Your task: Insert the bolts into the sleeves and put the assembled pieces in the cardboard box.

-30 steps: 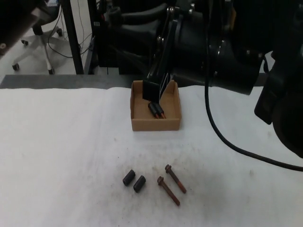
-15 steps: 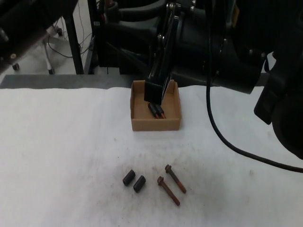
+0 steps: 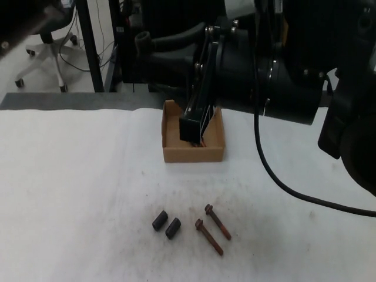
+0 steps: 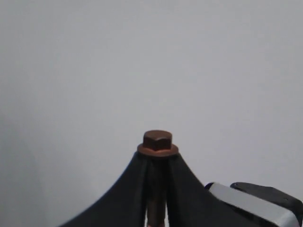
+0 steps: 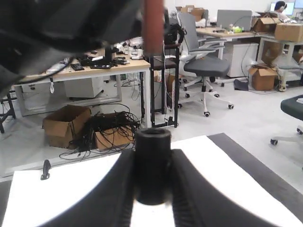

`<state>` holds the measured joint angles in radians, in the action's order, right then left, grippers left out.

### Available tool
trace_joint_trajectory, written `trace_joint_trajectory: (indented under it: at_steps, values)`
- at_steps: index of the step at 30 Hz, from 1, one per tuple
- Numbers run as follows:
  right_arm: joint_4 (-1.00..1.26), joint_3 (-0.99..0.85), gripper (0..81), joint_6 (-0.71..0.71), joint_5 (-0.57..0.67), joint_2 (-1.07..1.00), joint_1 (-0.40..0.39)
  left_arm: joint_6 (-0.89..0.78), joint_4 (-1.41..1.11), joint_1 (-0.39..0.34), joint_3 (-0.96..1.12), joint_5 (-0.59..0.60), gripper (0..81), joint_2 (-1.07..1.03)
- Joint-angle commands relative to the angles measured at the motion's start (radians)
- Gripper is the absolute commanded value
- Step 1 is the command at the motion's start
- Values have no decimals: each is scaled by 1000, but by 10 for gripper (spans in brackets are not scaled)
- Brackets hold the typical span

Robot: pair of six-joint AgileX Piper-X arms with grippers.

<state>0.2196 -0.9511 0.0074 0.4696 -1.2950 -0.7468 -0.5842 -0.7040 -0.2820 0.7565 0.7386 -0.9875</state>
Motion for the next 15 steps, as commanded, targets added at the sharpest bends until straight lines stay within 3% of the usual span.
trace_joint_trajectory:
  at_steps: [1,15]
  values:
    - [12,-6,6,-7,-1,8,1,2,-2,1,16,14,4,2]
    - [122,-9,6,0,-16,8,2,2,44,1,14,89,4,2]
